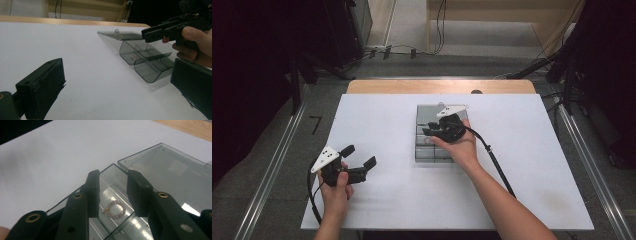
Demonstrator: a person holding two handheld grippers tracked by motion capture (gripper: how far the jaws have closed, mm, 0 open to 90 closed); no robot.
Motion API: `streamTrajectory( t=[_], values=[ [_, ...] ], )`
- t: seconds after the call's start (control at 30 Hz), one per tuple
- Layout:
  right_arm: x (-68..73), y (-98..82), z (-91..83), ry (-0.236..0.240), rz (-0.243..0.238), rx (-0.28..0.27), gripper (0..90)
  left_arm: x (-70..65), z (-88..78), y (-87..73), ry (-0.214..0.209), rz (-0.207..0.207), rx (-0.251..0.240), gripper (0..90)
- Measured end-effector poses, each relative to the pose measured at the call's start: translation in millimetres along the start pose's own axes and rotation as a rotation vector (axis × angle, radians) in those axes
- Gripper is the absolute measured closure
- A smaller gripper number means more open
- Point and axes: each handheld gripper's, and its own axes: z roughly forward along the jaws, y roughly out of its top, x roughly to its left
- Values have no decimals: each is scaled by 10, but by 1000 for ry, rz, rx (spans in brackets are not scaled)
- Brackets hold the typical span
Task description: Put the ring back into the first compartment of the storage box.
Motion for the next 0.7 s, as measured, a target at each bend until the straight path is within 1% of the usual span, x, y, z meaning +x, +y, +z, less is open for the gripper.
streamTrajectory(
  t=[0.1, 0.17, 0.3, 0.5, 0.7],
  values=[
    [6, 4, -33, -2, 0, -12, 504, 0, 1, 0, -1, 0, -1, 0],
    [15, 8, -52, -10, -5, -20, 422, -2, 1, 1, -1, 0, 0, 0],
    [27, 18, -102, -25, -2, -28, 295, -7, 5, 5, -3, 1, 1, 0],
    [0, 16, -191, -27, 6, -55, 185, -17, 11, 3, -6, 1, -1, 0],
    [-62, -25, -253, -32, 19, -60, 131, -25, 10, 13, -10, 6, -4, 0]
  ],
)
